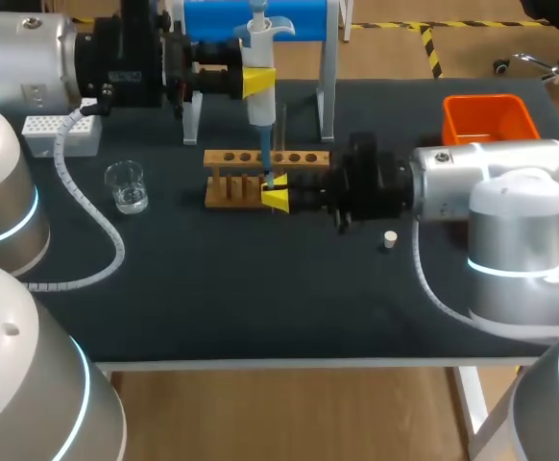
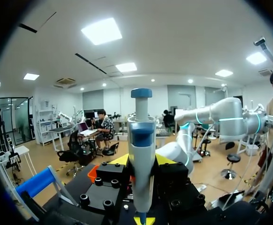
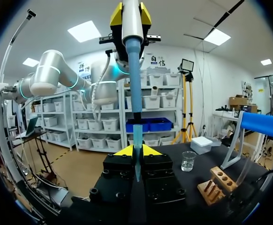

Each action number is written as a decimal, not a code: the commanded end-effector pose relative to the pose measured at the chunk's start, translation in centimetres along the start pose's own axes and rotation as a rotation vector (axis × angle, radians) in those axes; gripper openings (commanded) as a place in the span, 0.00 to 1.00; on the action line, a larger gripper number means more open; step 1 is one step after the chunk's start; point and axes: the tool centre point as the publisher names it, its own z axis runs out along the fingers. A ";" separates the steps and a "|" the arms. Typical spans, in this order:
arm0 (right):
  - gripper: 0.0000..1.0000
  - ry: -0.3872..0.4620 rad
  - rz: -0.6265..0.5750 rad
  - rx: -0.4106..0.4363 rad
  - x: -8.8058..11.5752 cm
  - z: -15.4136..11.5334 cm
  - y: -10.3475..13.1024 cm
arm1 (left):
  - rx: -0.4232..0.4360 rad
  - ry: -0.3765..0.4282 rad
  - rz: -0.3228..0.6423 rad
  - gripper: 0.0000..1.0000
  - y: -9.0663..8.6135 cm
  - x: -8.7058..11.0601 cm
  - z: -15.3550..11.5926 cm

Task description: Invert the test tube, pick up the pipette, mount the tip to pipette, aspirate from beaker and dispense into the tube, eject the tip, return the pipette, and cap with the stopper.

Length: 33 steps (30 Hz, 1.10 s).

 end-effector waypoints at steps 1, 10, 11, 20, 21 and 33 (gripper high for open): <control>0.00 0.003 0.002 -0.001 -0.1 0.1 -0.2 | 0.000 0.001 0.000 0.00 0.0 0.0 -0.1; 0.00 0.005 0.000 -0.007 -0.4 0.1 0.1 | 0.000 0.001 0.000 0.00 0.0 0.0 -0.1; 0.00 0.006 -0.001 -0.007 -0.4 0.1 0.1 | 0.000 0.001 0.000 0.00 0.0 0.0 -0.1; 0.00 0.012 -0.003 -0.009 -0.4 0.1 0.2 | 0.000 0.001 0.000 0.00 0.0 0.0 -0.1; 0.00 0.011 -0.001 -0.008 -0.4 0.1 0.1 | 0.000 0.001 0.000 0.00 0.0 0.0 -0.1; 0.00 0.014 -0.004 -0.006 -0.5 0.2 0.2 | 0.000 0.001 0.000 0.00 0.0 0.0 -0.1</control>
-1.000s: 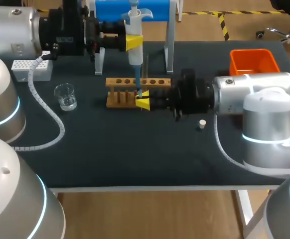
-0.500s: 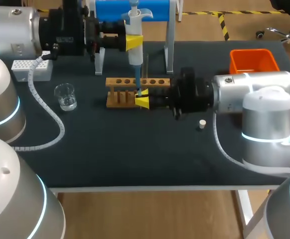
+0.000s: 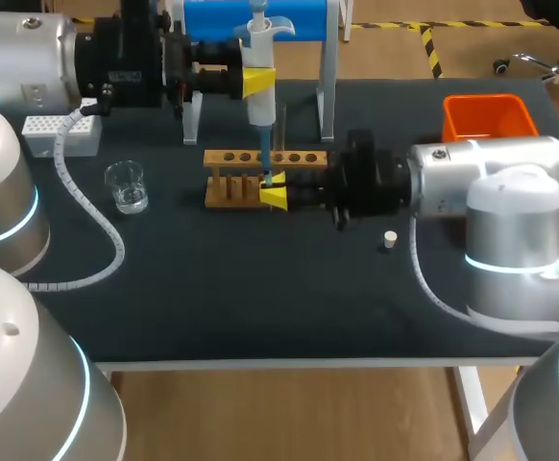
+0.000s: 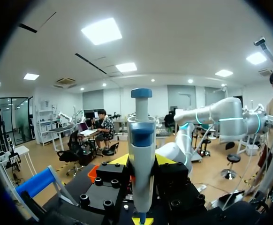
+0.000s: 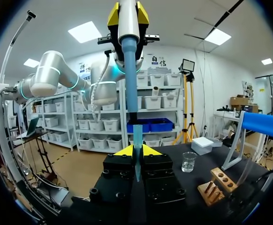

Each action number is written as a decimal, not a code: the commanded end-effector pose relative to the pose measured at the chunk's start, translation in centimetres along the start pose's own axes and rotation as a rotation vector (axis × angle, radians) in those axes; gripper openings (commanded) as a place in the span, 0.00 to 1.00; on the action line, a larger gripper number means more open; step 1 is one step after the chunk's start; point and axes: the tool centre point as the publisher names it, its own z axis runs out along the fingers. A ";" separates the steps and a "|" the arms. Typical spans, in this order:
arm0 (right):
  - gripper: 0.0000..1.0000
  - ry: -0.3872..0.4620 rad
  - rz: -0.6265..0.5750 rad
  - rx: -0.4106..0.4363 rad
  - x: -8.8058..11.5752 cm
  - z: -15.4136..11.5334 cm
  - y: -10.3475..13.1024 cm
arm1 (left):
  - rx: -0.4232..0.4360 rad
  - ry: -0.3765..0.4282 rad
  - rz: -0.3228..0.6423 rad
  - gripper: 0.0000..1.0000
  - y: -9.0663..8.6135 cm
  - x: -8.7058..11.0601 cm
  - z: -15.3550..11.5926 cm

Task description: Invert the test tube, pick up the pipette, mount the tip to pipette, aspirate from beaker and dispense into the tube, eject the tip, return the pipette, and cap with the stopper.

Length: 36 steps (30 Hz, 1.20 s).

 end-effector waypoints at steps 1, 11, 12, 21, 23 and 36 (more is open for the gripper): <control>0.00 0.002 -0.003 -0.002 -0.1 0.0 0.1 | 0.000 0.001 0.000 0.00 0.0 0.0 -0.1; 0.00 0.010 -0.017 -0.005 0.2 0.1 0.7 | 0.000 0.001 0.000 0.00 0.0 0.0 -0.1; 0.00 0.011 -0.018 -0.005 0.2 0.1 0.7 | 0.000 0.001 0.000 0.00 0.0 0.0 -0.1; 0.00 0.013 -0.017 -0.006 -0.1 0.2 0.6 | 0.000 0.001 0.000 0.00 0.0 0.0 -0.1; 0.00 0.017 -0.023 -0.009 -0.1 0.2 0.7 | 0.000 0.001 0.000 0.00 0.0 0.0 -0.1; 0.00 0.010 -0.018 -0.008 -0.3 0.0 0.3 | 0.000 0.001 0.000 0.00 0.0 0.0 -0.1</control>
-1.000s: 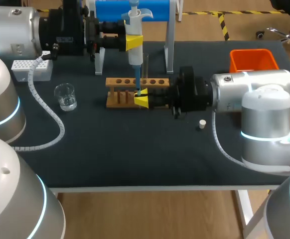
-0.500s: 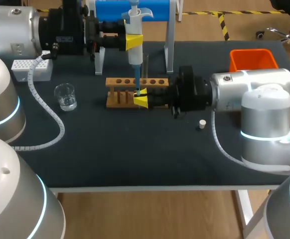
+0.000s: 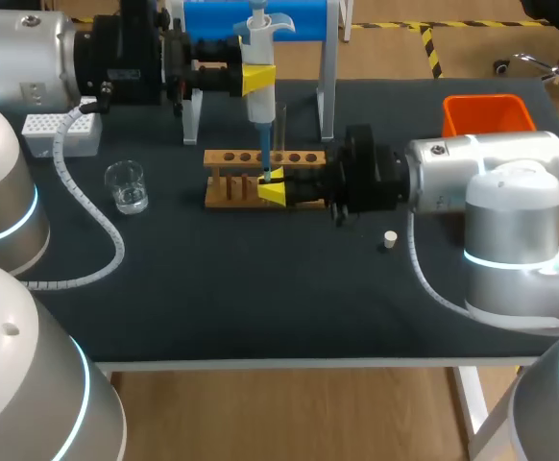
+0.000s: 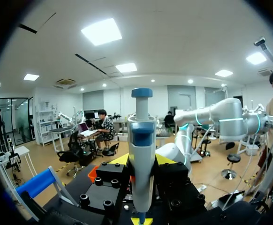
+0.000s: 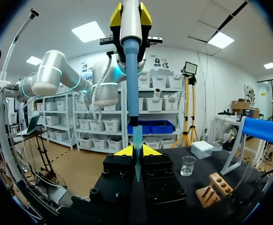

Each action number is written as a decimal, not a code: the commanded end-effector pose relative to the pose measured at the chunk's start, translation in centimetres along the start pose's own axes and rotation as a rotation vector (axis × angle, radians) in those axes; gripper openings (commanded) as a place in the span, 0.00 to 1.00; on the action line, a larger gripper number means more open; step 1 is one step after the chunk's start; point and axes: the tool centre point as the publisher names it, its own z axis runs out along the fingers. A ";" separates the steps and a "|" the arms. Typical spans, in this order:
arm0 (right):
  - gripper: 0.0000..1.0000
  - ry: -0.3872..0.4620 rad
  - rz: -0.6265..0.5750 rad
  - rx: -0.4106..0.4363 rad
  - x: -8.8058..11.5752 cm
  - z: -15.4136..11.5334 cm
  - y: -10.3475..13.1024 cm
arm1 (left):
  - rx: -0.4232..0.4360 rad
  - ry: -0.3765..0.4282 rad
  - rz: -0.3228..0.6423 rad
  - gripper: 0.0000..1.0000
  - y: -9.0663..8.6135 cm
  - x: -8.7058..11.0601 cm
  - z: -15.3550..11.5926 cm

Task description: Invert the test tube, pick up the pipette, mount the tip to pipette, aspirate from beaker and dispense into the tube, eject the tip, return the pipette, and cap with the stopper.

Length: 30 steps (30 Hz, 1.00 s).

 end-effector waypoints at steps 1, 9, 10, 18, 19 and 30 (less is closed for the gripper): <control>0.00 0.000 0.006 0.002 -0.1 -0.1 -0.3 | -0.001 0.001 0.000 0.00 0.2 0.1 0.0; 0.00 0.002 0.011 0.025 -0.1 0.1 -1.8 | -0.001 0.001 0.000 0.00 0.2 0.1 0.0; 0.00 0.003 0.009 0.025 -0.1 0.1 -2.1 | -0.001 0.001 0.000 0.00 0.2 0.1 0.0; 0.00 0.011 -0.044 0.035 0.0 0.1 -2.3 | -0.001 0.001 0.000 0.00 0.2 0.1 0.0; 0.00 0.011 -0.046 0.035 0.0 0.1 -2.3 | -0.001 0.001 0.000 0.00 0.2 0.1 0.0; 0.00 0.004 -0.069 0.025 0.2 -0.3 -0.9 | -0.001 0.001 0.000 0.00 0.2 0.1 0.0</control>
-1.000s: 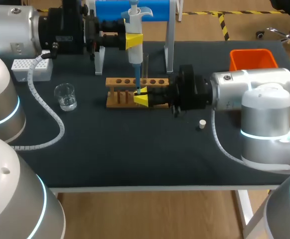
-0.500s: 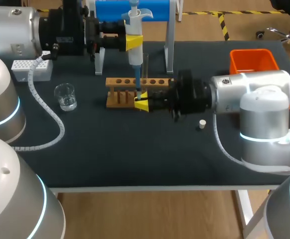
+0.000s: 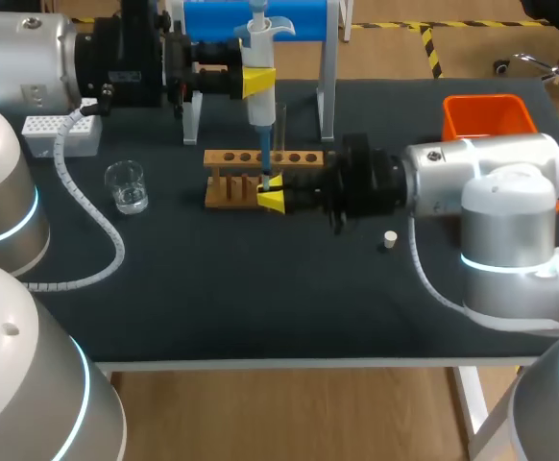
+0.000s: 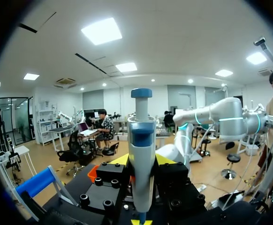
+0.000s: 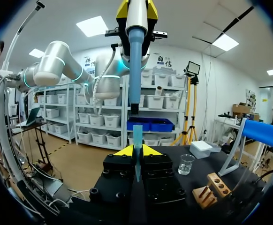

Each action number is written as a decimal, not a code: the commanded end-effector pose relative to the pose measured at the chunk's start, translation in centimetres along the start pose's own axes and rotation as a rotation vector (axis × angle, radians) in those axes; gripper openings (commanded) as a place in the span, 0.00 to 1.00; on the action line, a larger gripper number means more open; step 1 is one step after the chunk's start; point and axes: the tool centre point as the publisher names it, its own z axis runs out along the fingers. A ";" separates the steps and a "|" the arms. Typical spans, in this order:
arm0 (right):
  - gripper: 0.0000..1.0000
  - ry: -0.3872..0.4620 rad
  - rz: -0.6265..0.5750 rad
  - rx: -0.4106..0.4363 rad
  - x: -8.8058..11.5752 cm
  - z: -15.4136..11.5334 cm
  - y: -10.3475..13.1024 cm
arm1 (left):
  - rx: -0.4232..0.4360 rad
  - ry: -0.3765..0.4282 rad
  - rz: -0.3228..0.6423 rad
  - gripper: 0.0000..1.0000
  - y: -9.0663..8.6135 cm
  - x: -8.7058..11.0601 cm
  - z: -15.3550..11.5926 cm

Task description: Invert the test tube, pick up the pipette, mount the tip to pipette, aspirate from beaker and dispense into the tube, eject the tip, return the pipette, and cap with the stopper.

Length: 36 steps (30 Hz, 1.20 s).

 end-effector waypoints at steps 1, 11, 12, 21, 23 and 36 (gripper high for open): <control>0.00 -0.003 -0.006 -0.001 0.3 -0.5 0.5 | 0.000 0.001 0.001 0.00 0.0 0.0 -0.1; 0.00 0.004 -0.026 -0.010 0.6 -0.5 1.7 | 0.000 0.001 0.001 0.00 0.0 0.0 -0.1; 0.00 0.005 -0.029 -0.012 0.6 -0.5 1.8 | 0.000 0.001 0.001 0.00 0.0 0.0 -0.1; 0.00 0.013 -0.030 -0.026 0.7 -0.4 2.4 | 0.000 0.001 0.001 0.00 0.0 0.0 -0.1; 0.00 0.011 -0.017 -0.039 0.7 -0.4 2.5 | 0.000 0.001 0.001 0.00 0.0 0.0 -0.1; 0.00 0.002 0.039 -0.039 0.6 -0.2 2.7 | 0.000 0.001 0.001 0.00 0.0 0.0 -0.1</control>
